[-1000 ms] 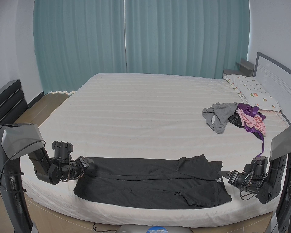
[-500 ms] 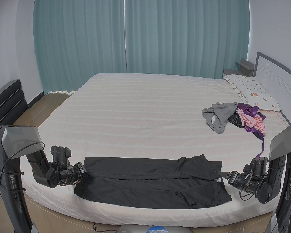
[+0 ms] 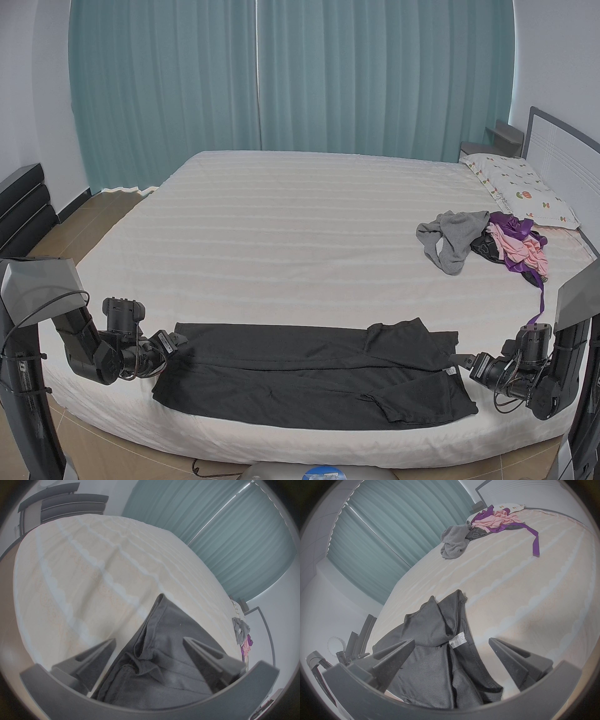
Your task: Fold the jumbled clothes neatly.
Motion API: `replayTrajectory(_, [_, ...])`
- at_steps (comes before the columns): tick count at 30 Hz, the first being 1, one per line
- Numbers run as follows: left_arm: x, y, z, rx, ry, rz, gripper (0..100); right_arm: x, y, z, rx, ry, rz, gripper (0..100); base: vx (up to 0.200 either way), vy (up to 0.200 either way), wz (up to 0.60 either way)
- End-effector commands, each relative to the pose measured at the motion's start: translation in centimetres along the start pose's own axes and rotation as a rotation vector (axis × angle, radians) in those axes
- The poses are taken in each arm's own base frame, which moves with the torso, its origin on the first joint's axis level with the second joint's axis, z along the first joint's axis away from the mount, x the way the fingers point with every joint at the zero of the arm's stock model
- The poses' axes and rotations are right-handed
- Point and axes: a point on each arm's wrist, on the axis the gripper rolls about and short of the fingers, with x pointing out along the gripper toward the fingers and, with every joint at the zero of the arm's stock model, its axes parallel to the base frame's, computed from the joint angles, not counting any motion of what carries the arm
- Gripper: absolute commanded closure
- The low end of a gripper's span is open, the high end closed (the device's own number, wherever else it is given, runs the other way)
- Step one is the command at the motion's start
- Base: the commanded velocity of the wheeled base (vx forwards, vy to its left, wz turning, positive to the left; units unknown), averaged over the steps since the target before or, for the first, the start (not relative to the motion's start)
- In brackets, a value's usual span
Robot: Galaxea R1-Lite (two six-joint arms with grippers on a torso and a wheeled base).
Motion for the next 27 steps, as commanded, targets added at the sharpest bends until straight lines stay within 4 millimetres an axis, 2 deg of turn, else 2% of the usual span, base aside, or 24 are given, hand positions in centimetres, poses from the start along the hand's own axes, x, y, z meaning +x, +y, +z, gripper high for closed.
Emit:
replayTrajectory(1, [-0.2,-0.4,0.8,-0.008,-0.026,-0.021,0,0.0,0.0,0.0,-0.001,-0.002,0.002,0,0.0,0.0,0.0])
replayTrajectory(2, [-0.2,-0.4,0.8,-0.008,-0.026,-0.021,0,0.0,0.0,0.0,-0.001,-0.002,0.002,0,0.0,0.0,0.0])
replayTrajectory(3, [0.1,-1.4,2.1,-0.039,-0.07,-0.061,0,0.0,0.0,0.0,0.0,-0.002,0.001,0,0.0,0.0,0.0])
replayTrajectory(6, [0.4,-2.1,3.1,-0.041,-0.098,-0.088,0,0.0,0.0,0.1,-0.002,-0.005,0.003,0,0.0,0.0,0.0])
replayTrajectory(7, [0.8,-2.8,4.1,-0.038,-0.129,-0.114,0,0.1,0.1,0.2,-0.003,-0.011,0.007,0,0.0,0.0,0.0])
replayTrajectory(9, [1.0,-3.5,4.6,-0.033,-0.144,-0.136,0,0.1,0.2,0.3,-0.004,-0.015,0.009,0,0.0,0.0,0.0])
replayTrajectory(13, [3.0,-4.4,4.0,-0.012,-0.127,-0.155,0,0.2,0.2,0.3,-0.005,-0.013,0.009,0,0.0,0.0,0.0])
replayTrajectory(16, [4.4,-4.2,4.0,-0.012,-0.13,-0.152,0,0.2,0.1,0.2,-0.004,-0.01,0.006,0,0.0,0.0,0.0])
replayTrajectory(27, [5.2,-3.5,3.5,-0.008,-0.108,-0.124,0,0.4,0.2,0.4,-0.008,-0.017,0.012,0,0.0,0.0,0.0])
